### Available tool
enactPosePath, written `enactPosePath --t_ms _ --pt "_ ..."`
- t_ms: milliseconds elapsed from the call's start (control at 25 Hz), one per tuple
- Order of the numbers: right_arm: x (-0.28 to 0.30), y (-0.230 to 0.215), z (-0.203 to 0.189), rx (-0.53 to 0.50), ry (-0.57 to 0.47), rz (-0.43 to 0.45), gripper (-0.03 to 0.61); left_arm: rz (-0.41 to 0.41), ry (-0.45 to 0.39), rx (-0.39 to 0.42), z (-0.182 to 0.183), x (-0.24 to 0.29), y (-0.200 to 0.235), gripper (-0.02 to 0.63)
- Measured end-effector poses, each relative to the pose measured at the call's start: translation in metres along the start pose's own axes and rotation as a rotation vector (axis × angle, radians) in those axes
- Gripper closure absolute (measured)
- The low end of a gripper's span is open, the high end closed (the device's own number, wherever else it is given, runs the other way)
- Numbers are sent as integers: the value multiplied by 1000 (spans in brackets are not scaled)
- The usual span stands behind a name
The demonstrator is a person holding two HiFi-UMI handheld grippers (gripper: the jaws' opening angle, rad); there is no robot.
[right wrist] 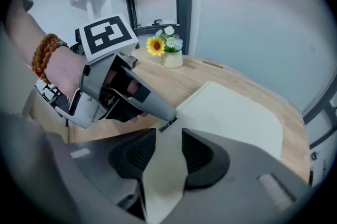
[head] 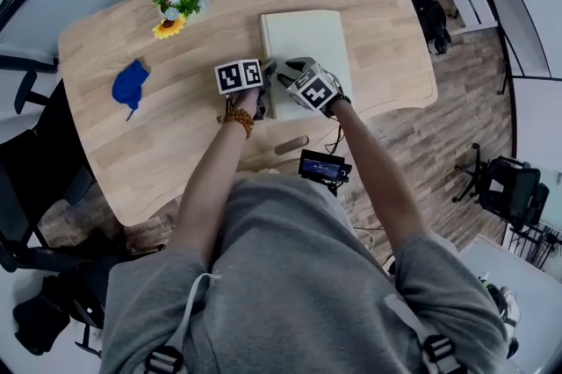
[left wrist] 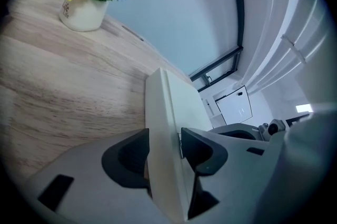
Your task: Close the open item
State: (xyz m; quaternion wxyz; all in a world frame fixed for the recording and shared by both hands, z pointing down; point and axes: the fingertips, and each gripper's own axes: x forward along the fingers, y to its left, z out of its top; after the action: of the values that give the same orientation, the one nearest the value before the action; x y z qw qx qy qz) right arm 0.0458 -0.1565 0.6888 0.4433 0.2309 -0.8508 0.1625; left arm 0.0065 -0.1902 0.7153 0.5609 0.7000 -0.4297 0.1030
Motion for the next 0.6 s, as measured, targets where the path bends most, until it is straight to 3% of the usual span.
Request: enactPosePath --t_ms 320,440,600 --pt "-5 4 14 -91 -6 -22 410 -28 -70 -35 15 -17 -2 420" --pt "-27 0 30 -88 -82 -51 408 -41 -118 24 29 -35 -11 420" --pt "-68 -14 59 -74 -209 -125 408 -61 -184 164 48 -56 -36 420"
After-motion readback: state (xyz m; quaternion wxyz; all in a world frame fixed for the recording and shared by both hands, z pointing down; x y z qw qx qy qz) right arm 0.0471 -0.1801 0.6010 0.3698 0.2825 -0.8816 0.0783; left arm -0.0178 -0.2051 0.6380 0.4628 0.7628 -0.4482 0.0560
